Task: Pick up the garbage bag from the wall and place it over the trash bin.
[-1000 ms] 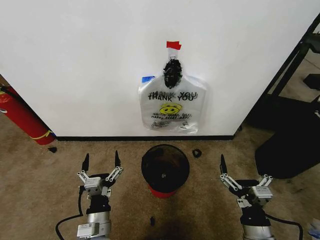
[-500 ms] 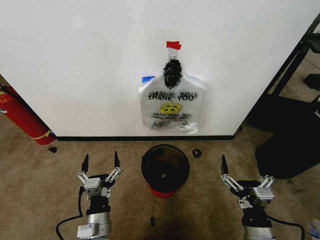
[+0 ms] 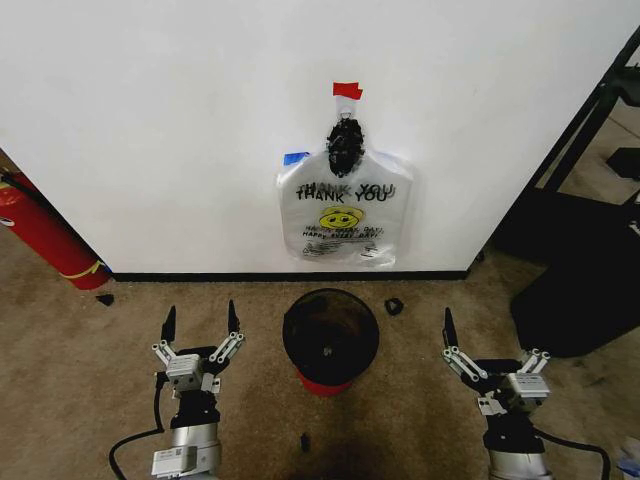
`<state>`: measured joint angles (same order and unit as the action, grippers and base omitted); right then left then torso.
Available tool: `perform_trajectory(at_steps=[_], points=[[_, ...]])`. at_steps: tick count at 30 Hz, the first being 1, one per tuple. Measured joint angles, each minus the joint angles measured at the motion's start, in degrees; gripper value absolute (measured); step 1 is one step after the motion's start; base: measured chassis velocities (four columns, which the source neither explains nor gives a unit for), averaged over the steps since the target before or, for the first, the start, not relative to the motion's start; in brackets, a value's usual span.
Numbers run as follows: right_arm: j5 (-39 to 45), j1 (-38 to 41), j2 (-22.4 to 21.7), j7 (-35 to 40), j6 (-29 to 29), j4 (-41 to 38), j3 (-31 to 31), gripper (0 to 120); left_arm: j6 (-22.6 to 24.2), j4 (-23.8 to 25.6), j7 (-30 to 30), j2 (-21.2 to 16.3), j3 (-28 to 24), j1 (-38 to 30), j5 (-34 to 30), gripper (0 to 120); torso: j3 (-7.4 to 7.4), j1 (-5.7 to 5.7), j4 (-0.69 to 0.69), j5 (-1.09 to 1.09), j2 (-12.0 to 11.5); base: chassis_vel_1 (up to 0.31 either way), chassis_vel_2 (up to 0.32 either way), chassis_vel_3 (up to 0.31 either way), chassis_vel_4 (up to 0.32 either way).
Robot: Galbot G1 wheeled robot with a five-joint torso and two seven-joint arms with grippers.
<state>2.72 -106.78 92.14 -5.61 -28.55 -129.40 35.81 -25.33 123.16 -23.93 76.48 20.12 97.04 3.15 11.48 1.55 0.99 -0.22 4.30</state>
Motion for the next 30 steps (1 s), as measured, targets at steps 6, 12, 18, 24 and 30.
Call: perform_trajectory(at_steps=[6,12,18,24,30], points=[[0.2,-0.1,0.0,-0.2,-0.1,-0.1,0.1,100,0.0,0.0,0.0,0.2,0.1,0.2,0.1,100,0.00,0.00,0.00,0.00,0.0,0.000,0.000,0.000,0.000],[0.3,0.0,0.0,-0.3,0.0,-0.2,0.0,100,0.0,0.3,0.0,0.1,0.2,0.0,0.1,100,0.00,0.00,0.00,0.00,0.0,0.000,0.000,0.000,0.000],[0.5,0.3,0.0,-0.3,0.5,-0.1,-0.1,100,0.0,0.3,0.0,-0.2,0.3,0.0,0.1,100,0.00,0.00,0.00,0.00,0.0,0.000,0.000,0.000,0.000],[1.0,0.7,-0.3,-0.3,1.5,-0.1,-0.1,100,0.1,0.3,0.1,-0.2,0.2,-0.1,0.1,100,0.00,0.00,0.00,0.00,0.0,0.000,0.000,0.000,0.000],[8.1,0.5,-3.0,0.9,6.8,-2.7,-2.4,100,0.5,0.2,0.1,-0.2,-0.1,-0.4,0.1,100,0.00,0.00,0.00,0.00,0.0,0.000,0.000,0.000,0.000]])
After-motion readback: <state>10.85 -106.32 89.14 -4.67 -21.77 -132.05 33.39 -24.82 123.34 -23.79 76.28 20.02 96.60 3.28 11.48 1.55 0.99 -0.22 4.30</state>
